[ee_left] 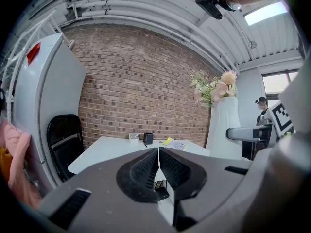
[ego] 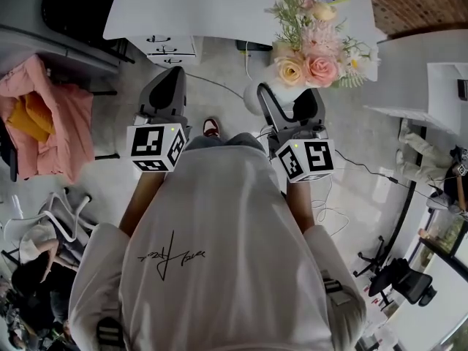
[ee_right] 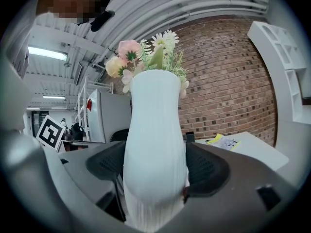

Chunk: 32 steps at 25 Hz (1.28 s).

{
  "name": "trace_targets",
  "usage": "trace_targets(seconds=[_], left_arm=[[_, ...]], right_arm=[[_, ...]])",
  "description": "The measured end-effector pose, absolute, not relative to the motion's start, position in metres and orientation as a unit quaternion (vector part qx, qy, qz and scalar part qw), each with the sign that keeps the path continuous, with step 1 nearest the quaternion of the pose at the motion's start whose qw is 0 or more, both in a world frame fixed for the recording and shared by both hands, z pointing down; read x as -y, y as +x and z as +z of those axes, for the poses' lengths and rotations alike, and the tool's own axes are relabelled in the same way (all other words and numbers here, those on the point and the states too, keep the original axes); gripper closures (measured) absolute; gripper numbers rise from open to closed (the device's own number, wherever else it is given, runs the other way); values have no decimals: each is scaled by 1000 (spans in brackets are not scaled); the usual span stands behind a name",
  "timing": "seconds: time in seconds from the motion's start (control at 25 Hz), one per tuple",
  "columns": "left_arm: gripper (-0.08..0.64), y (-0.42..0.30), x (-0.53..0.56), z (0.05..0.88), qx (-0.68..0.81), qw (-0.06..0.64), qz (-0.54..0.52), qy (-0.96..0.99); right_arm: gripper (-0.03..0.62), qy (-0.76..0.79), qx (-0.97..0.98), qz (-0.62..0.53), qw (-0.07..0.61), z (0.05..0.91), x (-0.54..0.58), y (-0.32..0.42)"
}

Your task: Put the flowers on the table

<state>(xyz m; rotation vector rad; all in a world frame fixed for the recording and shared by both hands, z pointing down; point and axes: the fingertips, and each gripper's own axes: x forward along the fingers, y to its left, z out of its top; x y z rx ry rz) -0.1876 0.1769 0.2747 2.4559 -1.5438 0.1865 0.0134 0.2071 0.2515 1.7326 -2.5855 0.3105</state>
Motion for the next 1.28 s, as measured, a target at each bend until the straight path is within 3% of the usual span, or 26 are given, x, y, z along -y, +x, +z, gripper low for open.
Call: trace_targets(seconds=[0.64,1.28], left_arm=[[549,-211,-159,273,540,119,31,833],[549,-164,-103,268,509,105,50,853]], right_arm=[[187,547,834,78,9,238,-181,-3],[187,554,829,73,-9,232,-128,29]])
